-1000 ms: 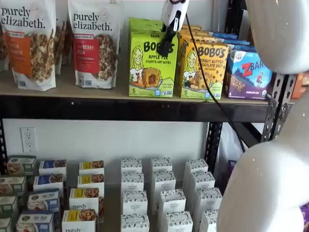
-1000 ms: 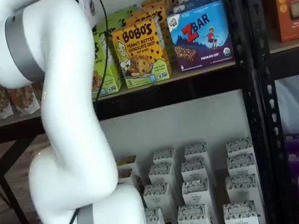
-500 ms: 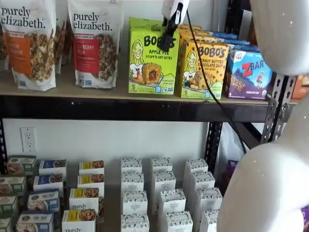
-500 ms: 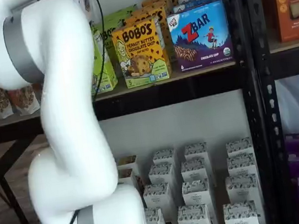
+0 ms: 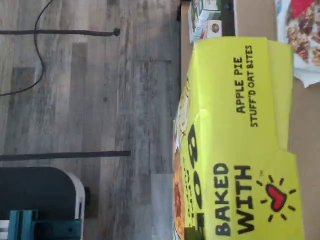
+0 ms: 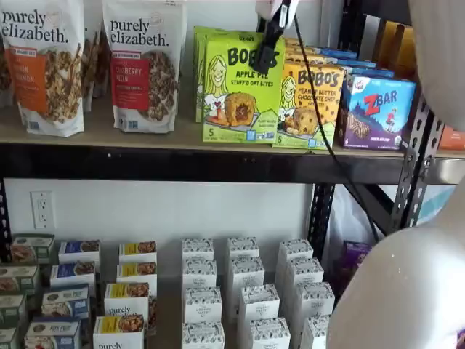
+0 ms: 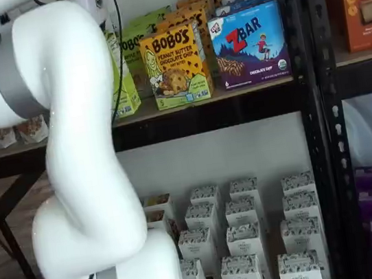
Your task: Pick the green box on the top shelf, the fourth from the left
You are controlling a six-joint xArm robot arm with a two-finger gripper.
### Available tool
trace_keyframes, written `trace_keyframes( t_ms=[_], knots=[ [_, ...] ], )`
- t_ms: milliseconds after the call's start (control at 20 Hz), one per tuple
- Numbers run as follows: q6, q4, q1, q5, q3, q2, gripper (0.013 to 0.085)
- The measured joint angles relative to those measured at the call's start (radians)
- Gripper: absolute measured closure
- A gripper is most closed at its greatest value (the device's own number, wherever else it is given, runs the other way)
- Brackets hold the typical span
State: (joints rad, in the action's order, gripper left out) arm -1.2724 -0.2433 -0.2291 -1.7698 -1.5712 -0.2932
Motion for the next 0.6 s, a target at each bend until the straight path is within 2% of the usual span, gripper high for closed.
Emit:
trace_keyframes(
  t_ms=[350,600],
  knots=[
    [-0.014,0.015,0.018,-0.053,0.071,-0.107,0.0770],
    [-0.030,0.023,0.034,-0.068,0.154,-0.193,0.0770]
  ],
)
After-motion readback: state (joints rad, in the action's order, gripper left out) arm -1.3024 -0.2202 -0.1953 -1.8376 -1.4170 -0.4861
